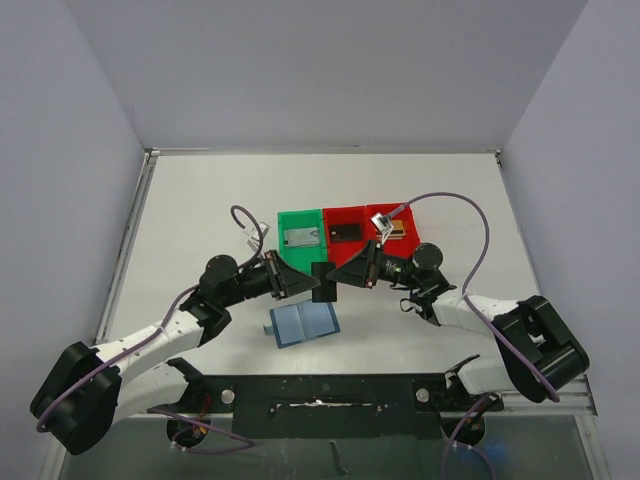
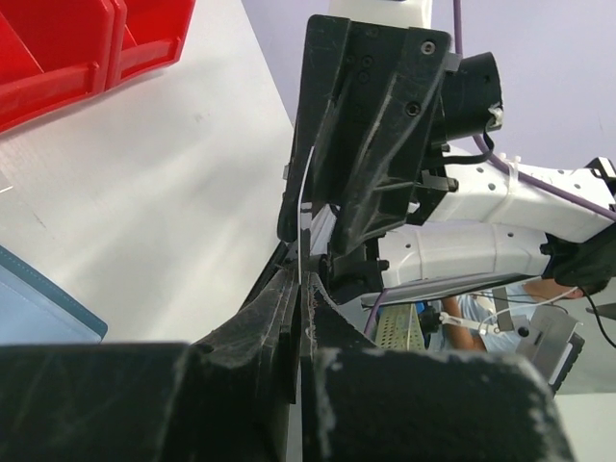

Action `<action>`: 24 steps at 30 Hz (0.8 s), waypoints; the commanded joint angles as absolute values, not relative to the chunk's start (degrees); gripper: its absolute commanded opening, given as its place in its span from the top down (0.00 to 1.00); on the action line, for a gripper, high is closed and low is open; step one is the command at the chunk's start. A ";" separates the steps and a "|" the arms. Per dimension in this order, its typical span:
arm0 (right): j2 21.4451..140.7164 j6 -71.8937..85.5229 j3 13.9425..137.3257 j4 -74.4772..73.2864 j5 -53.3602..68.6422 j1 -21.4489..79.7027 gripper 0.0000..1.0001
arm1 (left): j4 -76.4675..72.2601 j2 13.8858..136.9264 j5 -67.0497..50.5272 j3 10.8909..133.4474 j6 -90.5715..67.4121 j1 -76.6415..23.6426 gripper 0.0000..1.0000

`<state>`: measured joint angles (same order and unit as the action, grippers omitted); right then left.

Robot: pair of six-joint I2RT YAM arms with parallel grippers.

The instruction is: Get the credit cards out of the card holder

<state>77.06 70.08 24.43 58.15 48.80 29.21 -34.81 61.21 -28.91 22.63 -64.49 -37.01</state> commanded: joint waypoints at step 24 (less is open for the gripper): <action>79.51 73.07 25.26 68.39 53.60 28.49 0.83 | -43.66 61.67 -30.15 24.96 -65.92 -35.59 1.00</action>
<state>79.46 72.51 24.43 63.09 52.40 28.45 -38.85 62.54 -30.70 22.65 -65.63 -36.03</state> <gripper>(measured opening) 0.193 0.013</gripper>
